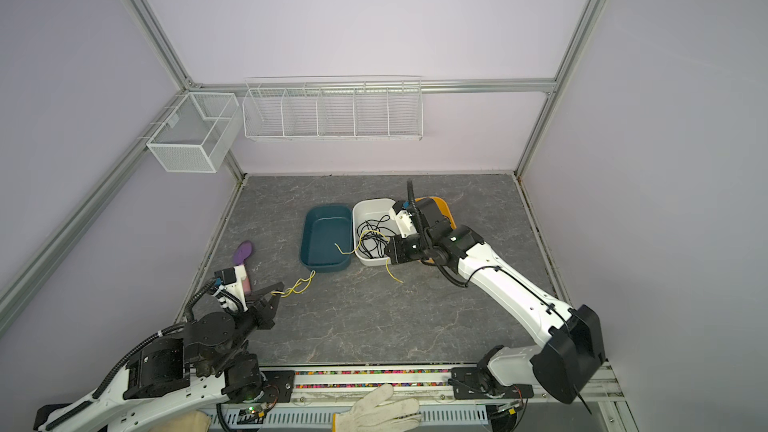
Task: Untangle the cables
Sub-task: 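Move the right gripper over the teal tub while the left gripper holds the loop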
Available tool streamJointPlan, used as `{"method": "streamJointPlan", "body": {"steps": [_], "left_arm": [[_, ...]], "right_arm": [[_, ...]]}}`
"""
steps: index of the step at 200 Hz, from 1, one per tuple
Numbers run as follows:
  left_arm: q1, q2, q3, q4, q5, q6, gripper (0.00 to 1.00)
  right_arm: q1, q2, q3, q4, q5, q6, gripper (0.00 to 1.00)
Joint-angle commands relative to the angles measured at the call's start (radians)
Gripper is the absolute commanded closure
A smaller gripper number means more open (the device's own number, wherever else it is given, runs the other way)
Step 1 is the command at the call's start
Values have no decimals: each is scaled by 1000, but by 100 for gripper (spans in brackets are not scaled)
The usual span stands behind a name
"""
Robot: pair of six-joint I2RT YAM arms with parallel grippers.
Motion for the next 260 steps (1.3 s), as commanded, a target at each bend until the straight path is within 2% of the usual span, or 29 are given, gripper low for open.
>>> {"method": "streamJointPlan", "body": {"steps": [1, 39, 74, 137, 171, 190, 260], "left_arm": [[-1, 20, 37, -67, -14, 103, 100], [-1, 23, 44, -65, -20, 167, 100], [-1, 21, 41, -53, -26, 195, 100], [-1, 16, 33, -41, -35, 212, 100], [-2, 57, 37, -34, -35, 225, 100], [-1, 89, 44, -34, -33, 231, 100], [-1, 114, 45, -31, -26, 236, 100]], "right_arm": [[29, 112, 107, 5, 33, -15, 94], [54, 321, 333, -60, 83, -22, 94], [55, 471, 476, -100, 126, -10, 94], [67, 738, 768, -203, 149, 1, 94], [93, 881, 952, -296, 214, 15, 94], [114, 943, 1040, -335, 275, 24, 93], [133, 1112, 1265, -402, 283, 80, 93]]}}
